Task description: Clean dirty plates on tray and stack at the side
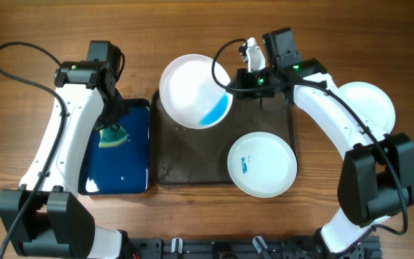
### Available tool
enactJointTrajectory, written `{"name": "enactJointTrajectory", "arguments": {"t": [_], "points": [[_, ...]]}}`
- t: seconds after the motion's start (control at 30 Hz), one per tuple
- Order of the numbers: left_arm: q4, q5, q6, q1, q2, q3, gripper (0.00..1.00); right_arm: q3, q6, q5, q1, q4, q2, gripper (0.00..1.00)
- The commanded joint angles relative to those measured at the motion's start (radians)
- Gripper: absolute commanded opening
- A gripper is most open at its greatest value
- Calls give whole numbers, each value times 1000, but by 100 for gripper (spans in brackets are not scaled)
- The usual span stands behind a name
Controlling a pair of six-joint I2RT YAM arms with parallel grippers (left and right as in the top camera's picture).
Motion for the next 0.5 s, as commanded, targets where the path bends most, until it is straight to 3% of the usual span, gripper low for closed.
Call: {"name": "enactJointTrajectory", "arguments": {"t": [0.0,0.27,0.47], "points": [[8,-2,9,5,-15,18,4,2,-98,156,2,-48,-19,5],[43,-1,35,45,-15,18,4,10,-156,456,40,-209,-19,5],[60,117,37,193,-16,18,4,53,-197,599,105,-301,-19,5]]}}
